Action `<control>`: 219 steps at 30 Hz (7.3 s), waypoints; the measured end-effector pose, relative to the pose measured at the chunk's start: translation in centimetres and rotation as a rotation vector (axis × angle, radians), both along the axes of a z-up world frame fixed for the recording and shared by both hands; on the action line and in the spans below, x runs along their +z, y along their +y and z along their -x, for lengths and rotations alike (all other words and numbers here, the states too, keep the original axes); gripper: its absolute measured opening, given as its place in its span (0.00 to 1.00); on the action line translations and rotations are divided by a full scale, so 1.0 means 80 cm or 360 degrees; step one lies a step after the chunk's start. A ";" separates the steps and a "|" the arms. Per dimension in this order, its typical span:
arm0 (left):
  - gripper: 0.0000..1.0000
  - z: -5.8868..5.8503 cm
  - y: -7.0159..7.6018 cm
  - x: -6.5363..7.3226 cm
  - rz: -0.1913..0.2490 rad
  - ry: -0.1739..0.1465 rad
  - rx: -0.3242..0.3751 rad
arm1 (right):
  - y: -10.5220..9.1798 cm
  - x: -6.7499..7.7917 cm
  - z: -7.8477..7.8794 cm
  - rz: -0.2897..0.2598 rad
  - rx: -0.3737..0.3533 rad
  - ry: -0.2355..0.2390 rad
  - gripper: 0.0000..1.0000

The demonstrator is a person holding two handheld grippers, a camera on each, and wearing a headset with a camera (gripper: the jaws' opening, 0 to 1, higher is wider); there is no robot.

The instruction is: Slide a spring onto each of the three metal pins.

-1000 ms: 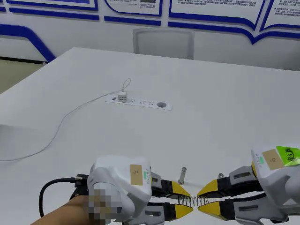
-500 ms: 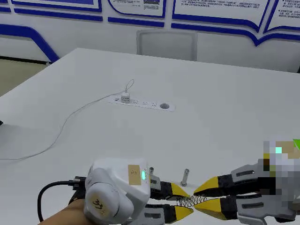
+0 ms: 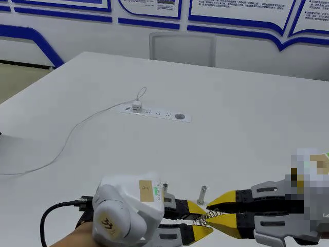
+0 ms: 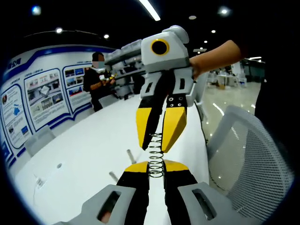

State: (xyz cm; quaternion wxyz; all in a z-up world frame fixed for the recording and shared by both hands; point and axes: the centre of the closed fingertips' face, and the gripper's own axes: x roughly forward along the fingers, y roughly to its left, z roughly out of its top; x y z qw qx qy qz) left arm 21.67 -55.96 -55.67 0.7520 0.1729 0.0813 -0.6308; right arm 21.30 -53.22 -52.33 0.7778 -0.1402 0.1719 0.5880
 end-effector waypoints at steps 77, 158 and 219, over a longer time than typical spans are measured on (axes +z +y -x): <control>0.70 -0.053 0.049 0.004 0.0232 0.0060 0.0444 | -0.033 0.010 -0.048 -0.0058 -0.0363 0.0003 0.11; 0.96 -0.076 0.149 -0.061 0.0282 0.0381 0.1001 | -0.171 -0.116 -0.155 0.0237 -0.1092 0.0261 0.11; 0.93 -0.058 0.130 -0.082 0.0136 0.0398 0.0875 | -0.172 -0.164 -0.155 0.0396 -0.1104 0.0393 0.20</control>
